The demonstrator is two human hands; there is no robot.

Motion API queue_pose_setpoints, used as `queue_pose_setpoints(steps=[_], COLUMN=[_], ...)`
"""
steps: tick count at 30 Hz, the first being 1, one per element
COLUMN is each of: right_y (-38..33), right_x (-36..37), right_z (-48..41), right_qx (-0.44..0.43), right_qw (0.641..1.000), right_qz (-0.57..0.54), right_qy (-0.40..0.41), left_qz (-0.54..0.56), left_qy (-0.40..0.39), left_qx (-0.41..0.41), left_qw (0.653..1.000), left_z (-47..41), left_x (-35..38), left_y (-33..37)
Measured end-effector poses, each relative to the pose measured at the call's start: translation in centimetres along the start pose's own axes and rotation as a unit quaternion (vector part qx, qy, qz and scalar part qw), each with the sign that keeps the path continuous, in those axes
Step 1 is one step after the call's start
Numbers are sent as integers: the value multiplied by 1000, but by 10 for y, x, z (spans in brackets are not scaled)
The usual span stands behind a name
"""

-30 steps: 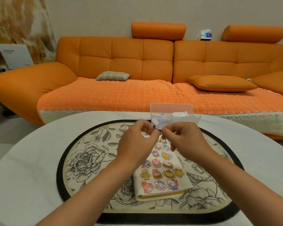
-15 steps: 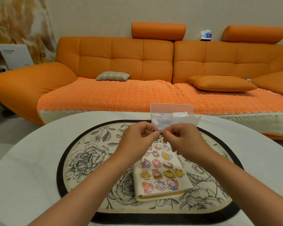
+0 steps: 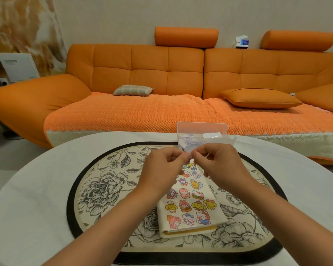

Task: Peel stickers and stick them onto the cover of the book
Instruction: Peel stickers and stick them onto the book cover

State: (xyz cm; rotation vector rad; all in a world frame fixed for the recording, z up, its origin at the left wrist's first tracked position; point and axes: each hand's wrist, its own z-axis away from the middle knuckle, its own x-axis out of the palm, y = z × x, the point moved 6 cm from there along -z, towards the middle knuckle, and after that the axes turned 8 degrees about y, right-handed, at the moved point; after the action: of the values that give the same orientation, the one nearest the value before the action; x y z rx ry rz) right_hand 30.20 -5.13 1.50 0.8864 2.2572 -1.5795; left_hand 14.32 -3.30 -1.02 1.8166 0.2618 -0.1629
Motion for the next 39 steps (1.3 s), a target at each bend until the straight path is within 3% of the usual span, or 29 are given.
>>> queue_pose_setpoints(steps=[7,12,18,30,39], right_y=[-5,4,6,4,5], right_x=[3,9,19,33,44], right_z=[2,1,3,-1,-5], right_qx=[-65,34,90,53,56], right_qw=[995,999,986,994,997], right_qz=[79,-12,-121,-93,-50], right_qy=[15,-32,-71,-34,13], left_qz=[26,3,16,95,67], left_qy=[-21,-45,-71,-123,-86], left_qx=[-51,-18,-11,-43,-70], left_qw=[998,999,997,987,992], left_z=[2,-1,-6,-9,-20], left_x=[3,6,5,-4,-21], left_y=[-3,-6,-16,-27,-33])
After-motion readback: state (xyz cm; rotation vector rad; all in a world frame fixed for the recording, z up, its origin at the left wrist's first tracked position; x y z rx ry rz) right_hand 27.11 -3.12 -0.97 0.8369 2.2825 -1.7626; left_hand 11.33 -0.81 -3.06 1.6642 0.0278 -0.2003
